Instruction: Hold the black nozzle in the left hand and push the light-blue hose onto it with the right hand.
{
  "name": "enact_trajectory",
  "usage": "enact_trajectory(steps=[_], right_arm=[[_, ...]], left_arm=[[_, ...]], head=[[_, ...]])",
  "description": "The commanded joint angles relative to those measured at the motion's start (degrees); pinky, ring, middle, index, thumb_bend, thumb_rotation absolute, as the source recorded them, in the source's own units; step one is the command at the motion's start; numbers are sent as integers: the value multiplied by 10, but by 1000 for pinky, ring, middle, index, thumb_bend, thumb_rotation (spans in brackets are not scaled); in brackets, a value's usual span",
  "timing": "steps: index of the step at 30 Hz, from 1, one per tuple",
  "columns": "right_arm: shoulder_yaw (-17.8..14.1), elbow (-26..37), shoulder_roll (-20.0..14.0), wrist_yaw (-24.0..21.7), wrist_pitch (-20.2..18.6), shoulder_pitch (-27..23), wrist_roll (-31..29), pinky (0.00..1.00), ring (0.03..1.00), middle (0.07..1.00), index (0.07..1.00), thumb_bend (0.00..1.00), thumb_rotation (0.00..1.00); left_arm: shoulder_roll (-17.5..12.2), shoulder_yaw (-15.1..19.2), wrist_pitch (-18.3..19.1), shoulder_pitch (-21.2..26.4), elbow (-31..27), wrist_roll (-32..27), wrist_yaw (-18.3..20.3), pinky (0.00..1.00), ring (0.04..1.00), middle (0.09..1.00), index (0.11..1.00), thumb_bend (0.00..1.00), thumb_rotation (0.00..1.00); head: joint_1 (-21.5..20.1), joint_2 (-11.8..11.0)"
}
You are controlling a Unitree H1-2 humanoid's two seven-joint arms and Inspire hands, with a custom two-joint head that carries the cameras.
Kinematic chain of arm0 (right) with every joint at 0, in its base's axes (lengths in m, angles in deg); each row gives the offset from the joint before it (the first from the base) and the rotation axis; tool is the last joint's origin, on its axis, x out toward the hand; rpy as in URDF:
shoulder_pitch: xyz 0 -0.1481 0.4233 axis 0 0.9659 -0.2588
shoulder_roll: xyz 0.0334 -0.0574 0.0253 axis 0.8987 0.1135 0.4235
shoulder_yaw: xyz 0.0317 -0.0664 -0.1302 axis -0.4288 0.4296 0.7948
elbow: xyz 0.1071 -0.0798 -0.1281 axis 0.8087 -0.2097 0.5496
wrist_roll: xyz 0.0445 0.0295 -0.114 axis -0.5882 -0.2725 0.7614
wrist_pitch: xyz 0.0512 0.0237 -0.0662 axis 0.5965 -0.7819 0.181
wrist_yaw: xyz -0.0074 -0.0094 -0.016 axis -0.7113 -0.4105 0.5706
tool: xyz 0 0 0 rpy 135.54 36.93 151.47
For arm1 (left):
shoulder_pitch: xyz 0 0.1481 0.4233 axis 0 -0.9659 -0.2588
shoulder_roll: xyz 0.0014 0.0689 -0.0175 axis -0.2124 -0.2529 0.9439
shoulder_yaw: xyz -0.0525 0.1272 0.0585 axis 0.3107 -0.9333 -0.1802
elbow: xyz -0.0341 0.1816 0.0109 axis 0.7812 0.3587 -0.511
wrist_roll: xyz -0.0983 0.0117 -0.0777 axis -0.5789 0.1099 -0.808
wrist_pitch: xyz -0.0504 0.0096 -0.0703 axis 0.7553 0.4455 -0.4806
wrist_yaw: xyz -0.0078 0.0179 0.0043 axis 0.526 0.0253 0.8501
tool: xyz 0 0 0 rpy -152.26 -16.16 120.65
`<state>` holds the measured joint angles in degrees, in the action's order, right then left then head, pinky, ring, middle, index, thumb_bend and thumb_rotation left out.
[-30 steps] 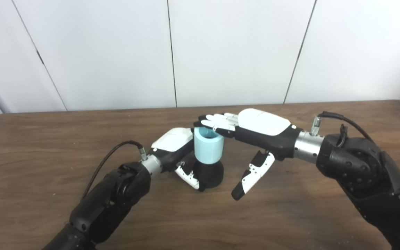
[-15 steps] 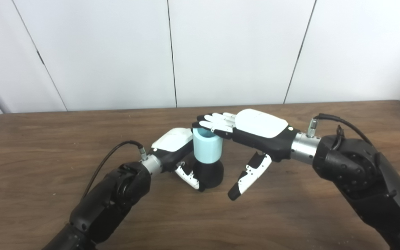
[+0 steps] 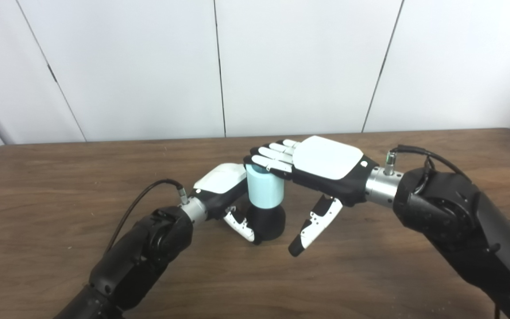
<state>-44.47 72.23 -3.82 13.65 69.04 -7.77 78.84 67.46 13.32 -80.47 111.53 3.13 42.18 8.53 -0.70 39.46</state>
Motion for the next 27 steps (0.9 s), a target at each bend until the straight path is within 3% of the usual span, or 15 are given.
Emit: enact_trajectory(steps=[1,10,15,23,27], right_arm=[[25,-3,-23,-77,-25,15,15,1000,1000,1000,1000,806,760],[38,22,-33,-115,-71,24,15,1000,1000,1000,1000,822,772],[39,29,-37,-117,-77,23,-8,1000,1000,1000,997,817,773],[82,53,-60,-173,-95,6,-18,1000,1000,1000,1000,820,765],[89,58,-61,-166,-99,8,-16,1000,1000,1000,1000,827,761]], left_arm=[[-12,-26,9,-28,28,23,55,1000,653,519,460,522,0],[-12,-23,10,-24,26,20,59,1000,642,510,466,524,0],[-10,-22,11,-21,28,17,62,1000,643,522,461,522,0],[-10,-19,8,-17,37,17,56,1000,623,512,467,523,0],[-9,-17,12,-18,38,17,57,1000,622,513,467,523,0]], head=[[0,1],[-5,5],[-4,7],[-4,7],[-4,7]])
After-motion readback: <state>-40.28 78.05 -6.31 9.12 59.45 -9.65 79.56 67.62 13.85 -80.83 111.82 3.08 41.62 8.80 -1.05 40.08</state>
